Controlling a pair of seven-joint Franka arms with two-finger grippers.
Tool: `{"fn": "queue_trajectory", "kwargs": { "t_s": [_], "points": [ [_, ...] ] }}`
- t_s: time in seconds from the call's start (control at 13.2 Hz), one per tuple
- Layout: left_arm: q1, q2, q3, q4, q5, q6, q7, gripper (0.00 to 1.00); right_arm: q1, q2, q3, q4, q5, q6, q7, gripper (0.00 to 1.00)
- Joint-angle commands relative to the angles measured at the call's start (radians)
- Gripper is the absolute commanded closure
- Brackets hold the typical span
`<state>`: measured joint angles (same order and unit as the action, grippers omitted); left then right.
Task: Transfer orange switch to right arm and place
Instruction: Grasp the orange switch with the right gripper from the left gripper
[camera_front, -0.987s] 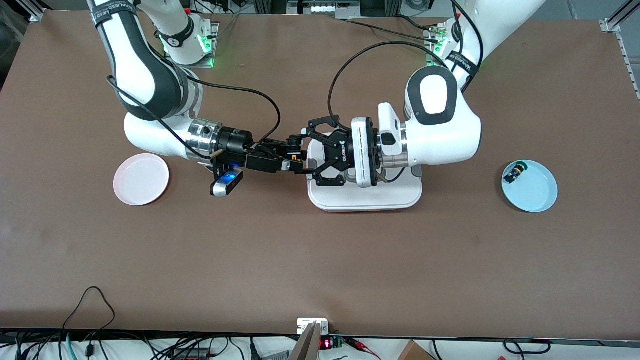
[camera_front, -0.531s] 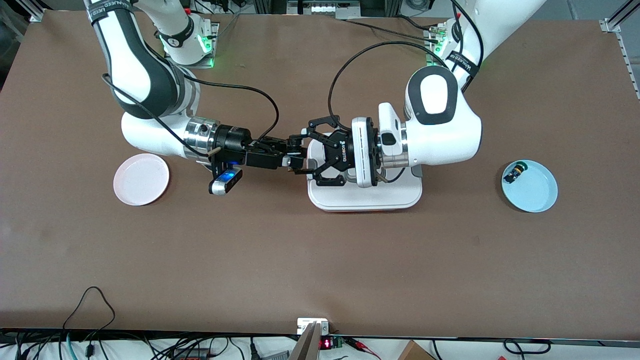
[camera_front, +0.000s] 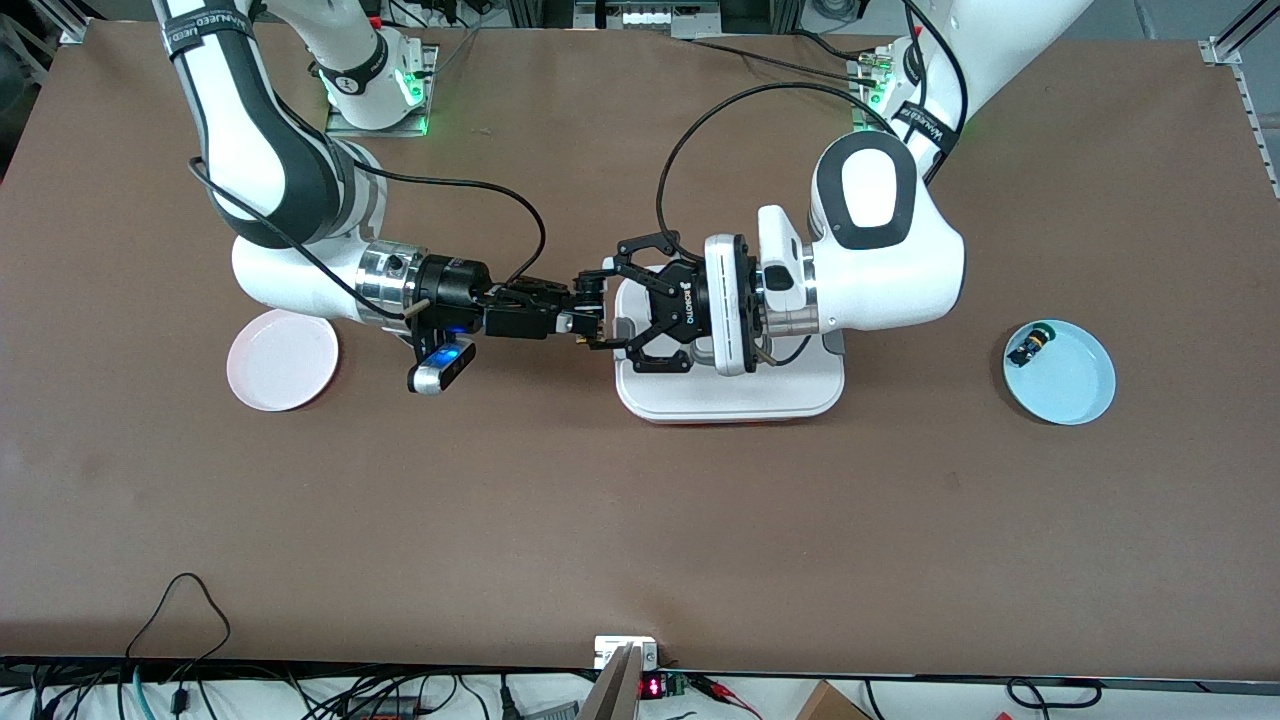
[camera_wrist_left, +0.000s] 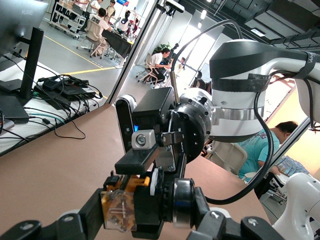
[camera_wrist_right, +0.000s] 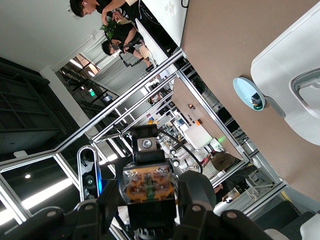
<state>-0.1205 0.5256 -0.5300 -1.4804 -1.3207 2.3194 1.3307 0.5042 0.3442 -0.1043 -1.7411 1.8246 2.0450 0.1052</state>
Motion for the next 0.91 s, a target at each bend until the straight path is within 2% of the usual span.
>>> {"fn": "queue_trajectory", "kwargs": {
  "t_s": [0.0,0.3,0.46,0.68,0.76,0.83],
  "points": [
    [-0.001,-0.01,-0.001,-0.006,-0.038,0.005,0.03,0.91,-0.003,-0.024,0.003,-0.02,-0.001,-0.011,-0.016,0.61],
    [-0.001,-0.012,-0.001,-0.004,-0.038,0.005,0.024,0.9,-0.003,-0.022,0.003,-0.02,-0.001,-0.011,-0.033,0.94],
    [-0.001,-0.016,0.001,-0.006,-0.038,0.005,0.019,0.83,-0.006,-0.022,0.003,-0.018,-0.001,-0.011,-0.044,0.98],
    [0.001,-0.021,-0.001,-0.006,-0.038,0.005,0.018,0.65,-0.01,-0.021,0.003,-0.012,-0.001,-0.011,-0.042,1.0],
    [0.001,-0.021,-0.001,-0.006,-0.038,0.005,0.021,0.08,-0.01,-0.019,0.003,-0.011,-0.001,-0.011,-0.044,1.0],
    [0.002,-0.021,-0.001,-0.006,-0.038,0.005,0.022,0.0,-0.012,-0.019,0.003,-0.009,-0.002,-0.011,-0.042,1.0]
  ]
}}
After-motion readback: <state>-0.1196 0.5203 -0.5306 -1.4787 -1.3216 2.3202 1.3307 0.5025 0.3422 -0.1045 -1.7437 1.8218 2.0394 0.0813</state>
